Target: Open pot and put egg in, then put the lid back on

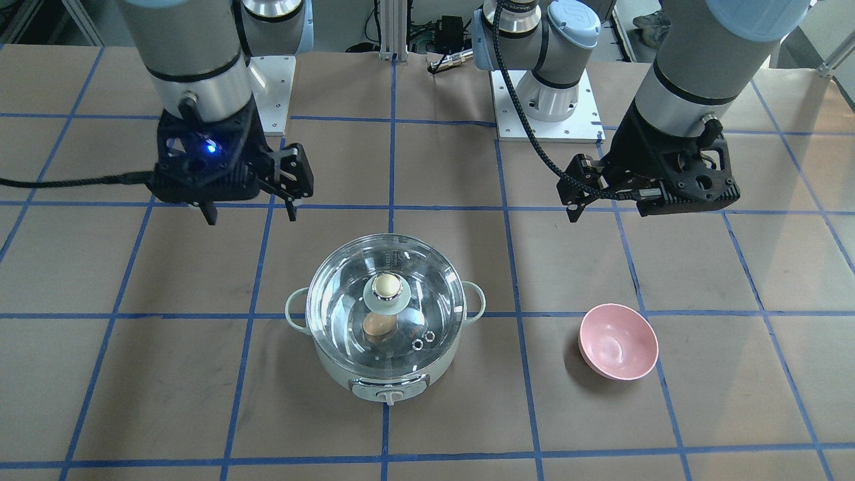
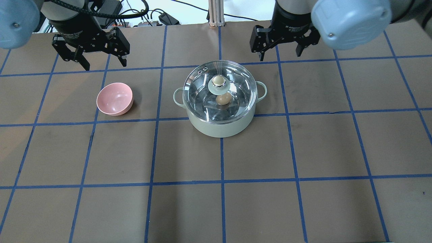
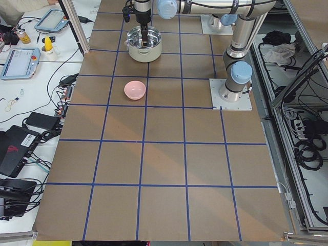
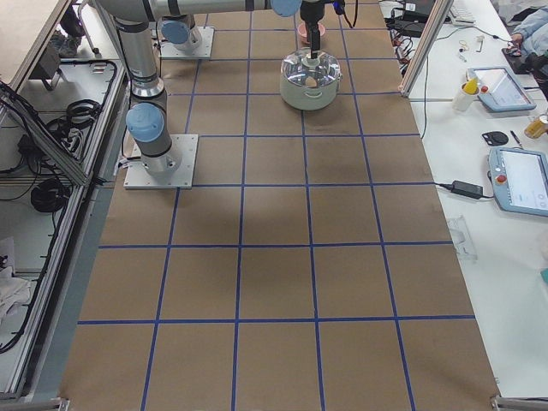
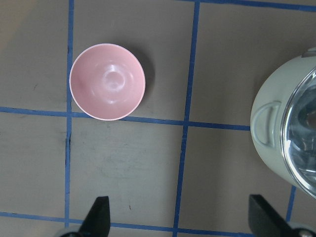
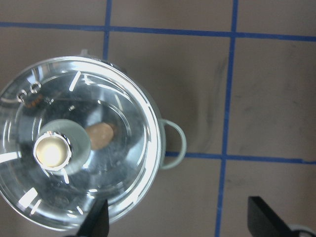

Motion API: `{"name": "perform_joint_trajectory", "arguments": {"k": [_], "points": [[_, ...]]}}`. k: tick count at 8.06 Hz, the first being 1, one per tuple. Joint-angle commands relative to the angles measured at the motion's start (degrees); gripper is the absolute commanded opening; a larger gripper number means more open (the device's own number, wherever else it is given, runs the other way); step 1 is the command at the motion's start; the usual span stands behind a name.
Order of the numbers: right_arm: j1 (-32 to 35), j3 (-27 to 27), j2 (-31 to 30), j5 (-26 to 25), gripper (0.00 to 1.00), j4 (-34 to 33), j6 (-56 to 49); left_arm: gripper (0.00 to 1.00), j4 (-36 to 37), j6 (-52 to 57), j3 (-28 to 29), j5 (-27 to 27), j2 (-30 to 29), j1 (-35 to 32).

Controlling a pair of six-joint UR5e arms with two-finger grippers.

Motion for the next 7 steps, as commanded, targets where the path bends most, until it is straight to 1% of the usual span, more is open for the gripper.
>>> {"name": "perform_joint_trajectory", "arguments": {"k": [1, 4, 5, 6, 7], "points": [[-1.85, 0.21, -4.19, -3.36, 1.0, 2.83, -9.14, 1.0, -0.05, 0.0, -0.03, 0.1, -0.08, 0.0], [-2.29, 0.73, -4.1, -2.57, 1.0, 3.0, -9.33, 1.0, -0.14, 0.0, -0.03, 0.54, -0.08, 0.0], [-3.08, 0.73, -4.1, -2.4, 1.0, 3.09, -9.51, 1.0, 0.03, 0.0, -0.03, 0.36, 0.01, 0.0], [-4.83, 0.73, -4.19, -0.65, 1.0, 3.44, -10.64, 1.0, -0.14, 0.0, -0.11, 0.45, -0.08, 0.0], [-5.89, 0.82, -4.28, -0.2, 1.0, 3.7, -10.91, 1.0, -0.14, 0.09, -0.38, 0.54, 0.18, 0.0]]}}
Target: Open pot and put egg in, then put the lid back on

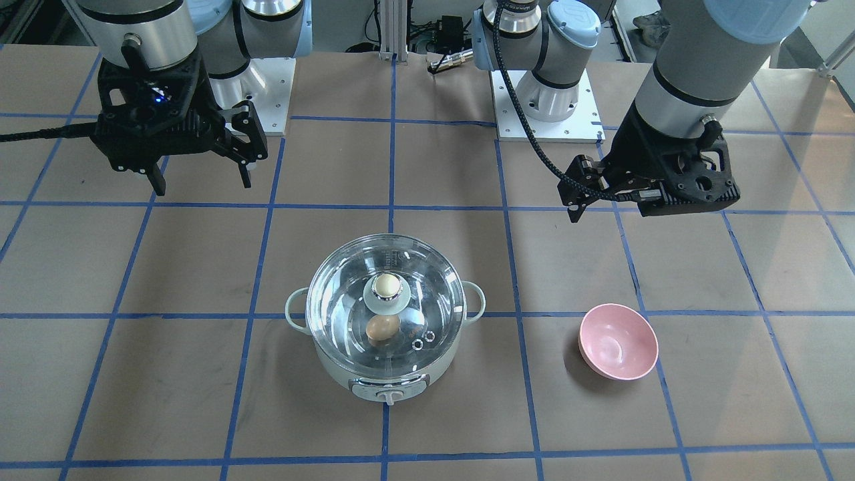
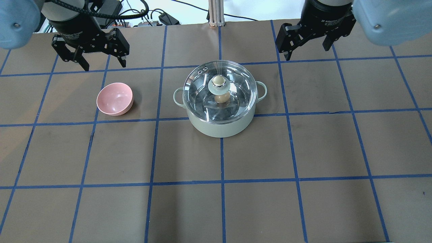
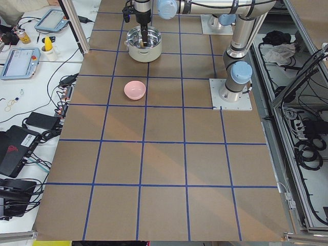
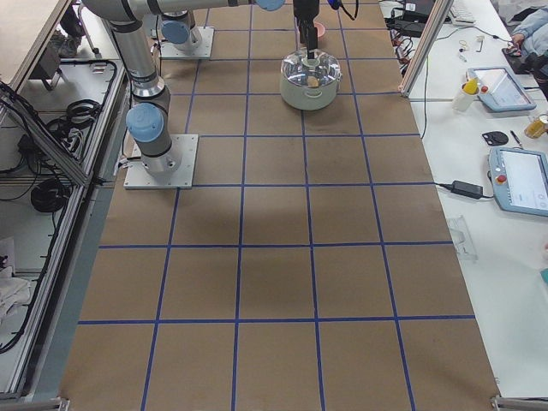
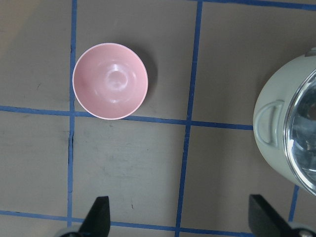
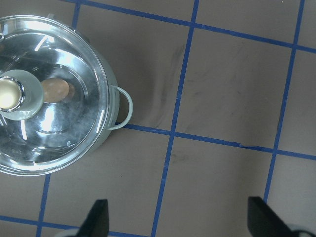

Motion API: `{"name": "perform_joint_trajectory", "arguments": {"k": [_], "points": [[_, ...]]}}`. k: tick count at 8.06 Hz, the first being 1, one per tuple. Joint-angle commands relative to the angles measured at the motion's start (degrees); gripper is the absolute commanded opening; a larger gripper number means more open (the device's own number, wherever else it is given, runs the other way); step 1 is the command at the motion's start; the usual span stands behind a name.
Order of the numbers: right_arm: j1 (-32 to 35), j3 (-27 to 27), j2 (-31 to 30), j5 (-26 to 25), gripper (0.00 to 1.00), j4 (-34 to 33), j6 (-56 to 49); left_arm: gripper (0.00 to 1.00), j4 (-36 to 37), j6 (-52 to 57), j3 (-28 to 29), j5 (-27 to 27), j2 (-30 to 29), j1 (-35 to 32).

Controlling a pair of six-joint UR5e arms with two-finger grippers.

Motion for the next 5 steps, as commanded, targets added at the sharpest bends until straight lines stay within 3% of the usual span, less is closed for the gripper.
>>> {"name": "perform_joint_trajectory", "arguments": {"k": [1, 5], "points": [[-2.24, 0.03, -0.12, 1.41, 1.0, 0.36, -0.97, 1.0, 0.03, 0.0, -0.8, 0.19, 0.29, 0.0], [-2.42, 0.11, -0.12, 1.4, 1.0, 0.71, 1.14, 1.0, 0.03, 0.08, -0.98, 0.1, 0.38, 0.0]]}}
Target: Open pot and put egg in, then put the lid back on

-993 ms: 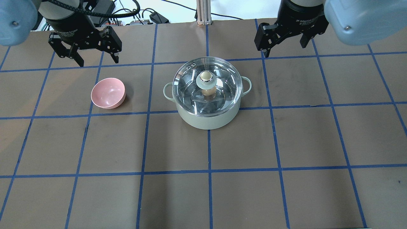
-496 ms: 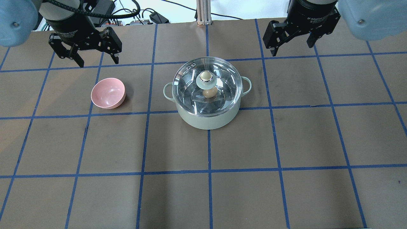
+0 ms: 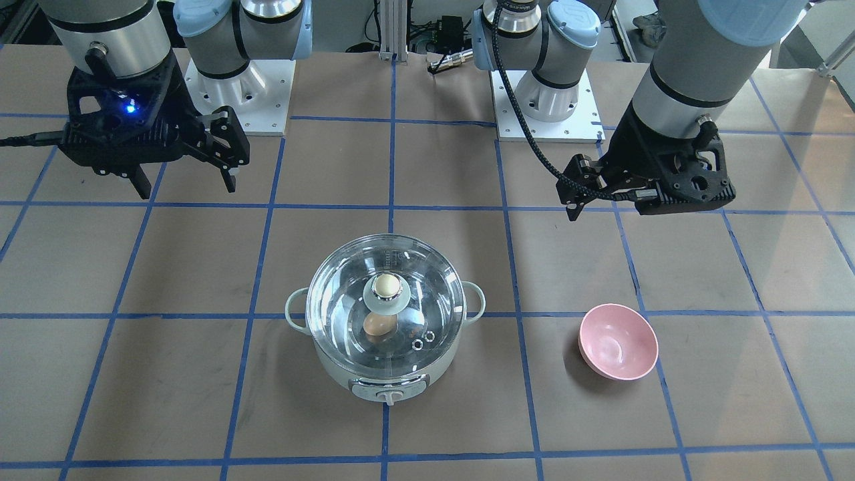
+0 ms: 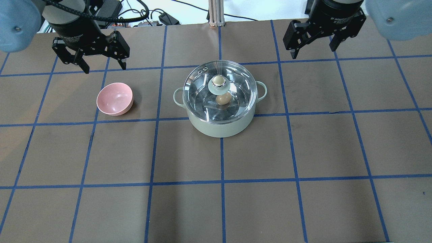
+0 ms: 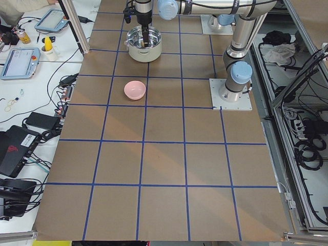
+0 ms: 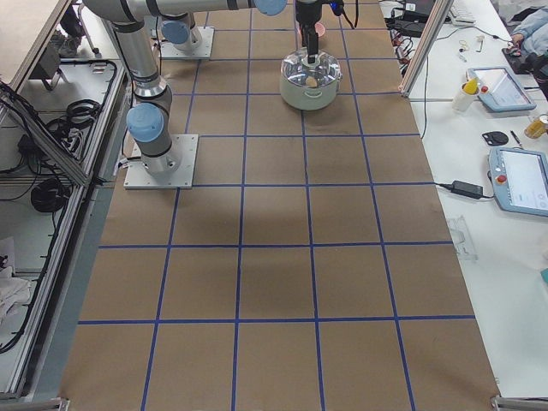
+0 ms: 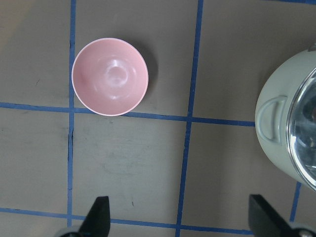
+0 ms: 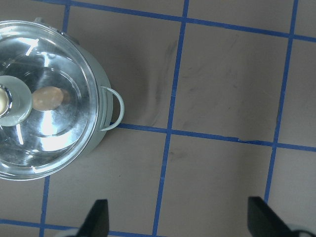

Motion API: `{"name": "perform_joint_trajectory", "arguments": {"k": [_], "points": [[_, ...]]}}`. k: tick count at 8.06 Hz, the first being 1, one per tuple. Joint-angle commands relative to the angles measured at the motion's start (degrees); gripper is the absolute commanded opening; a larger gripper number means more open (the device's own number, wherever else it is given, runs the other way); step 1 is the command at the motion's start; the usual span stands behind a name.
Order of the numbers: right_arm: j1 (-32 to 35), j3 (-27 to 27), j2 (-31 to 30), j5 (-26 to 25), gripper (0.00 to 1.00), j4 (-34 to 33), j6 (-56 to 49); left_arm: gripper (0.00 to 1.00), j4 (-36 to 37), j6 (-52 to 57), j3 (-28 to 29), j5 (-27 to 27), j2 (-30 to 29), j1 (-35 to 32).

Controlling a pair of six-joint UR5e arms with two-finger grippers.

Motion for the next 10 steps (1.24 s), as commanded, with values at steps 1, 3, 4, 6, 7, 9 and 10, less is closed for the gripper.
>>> {"name": "perform_joint_trajectory", "arguments": {"k": [1, 3, 4, 6, 7, 9, 10], "points": [[-0.1, 0.01, 0.0, 0.07, 1.0, 0.04, 1.76, 1.0, 0.04, 0.04, -0.19, -0.01, 0.05, 0.0], [-0.02, 0.01, 0.0, -0.01, 1.0, -0.66, 1.95, 1.0, -0.05, 0.04, -0.19, -0.01, 0.05, 0.0], [-0.02, 0.09, 0.0, -0.01, 1.0, -0.84, 1.77, 1.0, -0.05, 0.04, -0.27, -0.01, 0.05, 0.0], [-0.02, 0.09, 0.0, -0.01, 1.0, -0.93, 1.86, 1.0, -0.05, -0.31, -0.54, -0.27, -0.3, -0.09], [-0.02, 0.1, 0.0, -0.1, 1.0, -0.93, 1.86, 1.0, 0.04, -0.23, -1.06, -0.09, -0.04, -0.17], [-0.02, 0.09, 0.0, -0.28, 1.0, -0.67, 1.77, 1.0, -0.13, 0.04, -1.24, 0.08, 0.23, -0.18], [-0.02, 0.1, 0.0, -0.28, 1.0, -0.32, 1.86, 1.0, -0.05, -0.05, -1.24, 0.0, 0.14, -0.18]]}}
